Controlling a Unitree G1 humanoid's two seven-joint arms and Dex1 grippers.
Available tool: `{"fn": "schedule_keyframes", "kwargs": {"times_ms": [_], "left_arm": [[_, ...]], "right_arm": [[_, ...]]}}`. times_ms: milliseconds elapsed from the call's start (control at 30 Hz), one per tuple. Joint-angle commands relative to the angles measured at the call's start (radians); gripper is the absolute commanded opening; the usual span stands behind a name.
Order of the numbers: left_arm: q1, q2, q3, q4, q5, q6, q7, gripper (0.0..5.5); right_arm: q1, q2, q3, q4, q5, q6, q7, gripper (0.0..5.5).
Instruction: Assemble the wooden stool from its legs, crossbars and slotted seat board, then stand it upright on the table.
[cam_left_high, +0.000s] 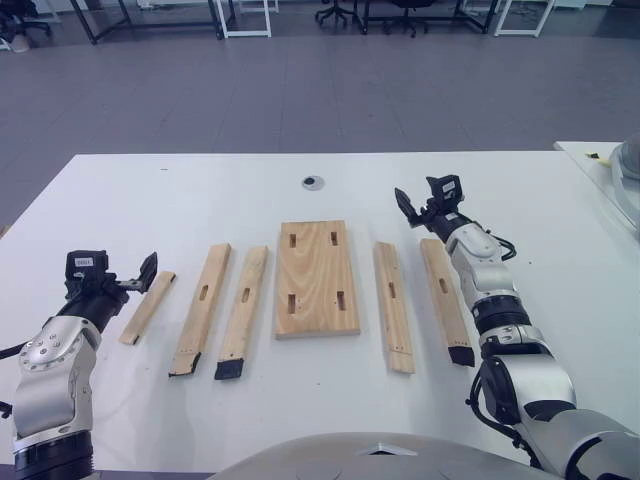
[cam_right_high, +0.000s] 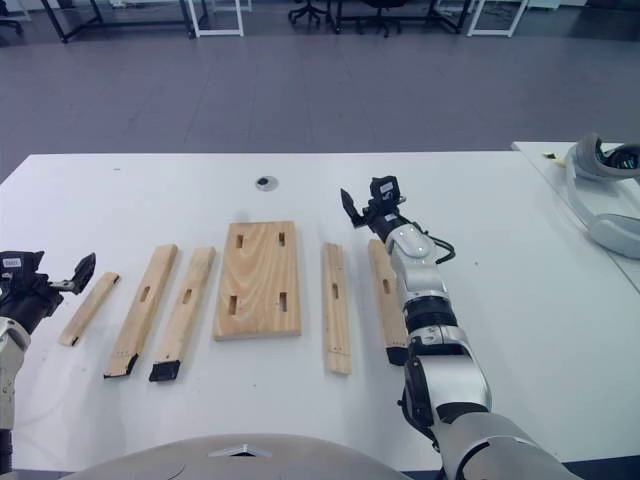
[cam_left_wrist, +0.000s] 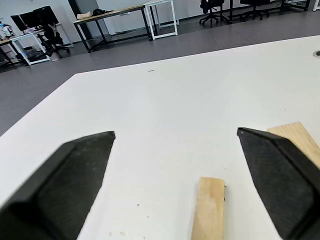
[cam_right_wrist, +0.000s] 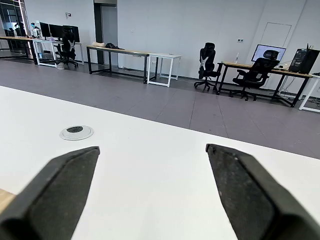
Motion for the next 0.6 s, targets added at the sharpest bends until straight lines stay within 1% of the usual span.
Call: {"fn": "schedule_keyframes", "kwargs": {"times_ms": [33, 200, 233, 300, 400, 500, 600], "left_arm": [[0.035, 0.042, 0.004, 0.006, -0.001, -0.01, -0.053, 4.54], [0.109, 0.064, -0.035, 0.074, 0.013, -0.002, -0.135, 4.54], [0.131, 0.063, -0.051, 0.081, 0.013, -0.006, -0.157, 4.32], [0.164, 0.055, -0.067, 0.124, 0.026, -0.014, -0.167, 4.06], [0.184, 0.054, -0.058, 0.179, 0.029, -0.015, -0.157, 3.67], [0.207, 0.056, -0.04, 0.172, 0.006, -0.01, -0.165, 3.14], [0.221, 0.059, -0.049, 0.19, 0.024, -0.019, -0.159, 2.68]], "right_arm": [[0.008, -0.008, 0.005, -0.005, -0.01, 0.014, 0.002, 3.99], [0.012, -0.01, 0.003, -0.008, -0.01, 0.015, 0.0, 3.99], [0.009, -0.008, 0.004, -0.004, -0.01, 0.014, 0.0, 3.94], [0.005, -0.007, 0.006, 0.002, -0.012, 0.014, 0.0, 3.94], [0.004, -0.006, 0.008, 0.005, -0.014, 0.014, 0.0, 3.94], [0.004, -0.008, 0.01, 0.006, -0.016, 0.015, 0.0, 3.94], [0.005, -0.01, 0.012, 0.006, -0.019, 0.017, 0.002, 3.94]]}}
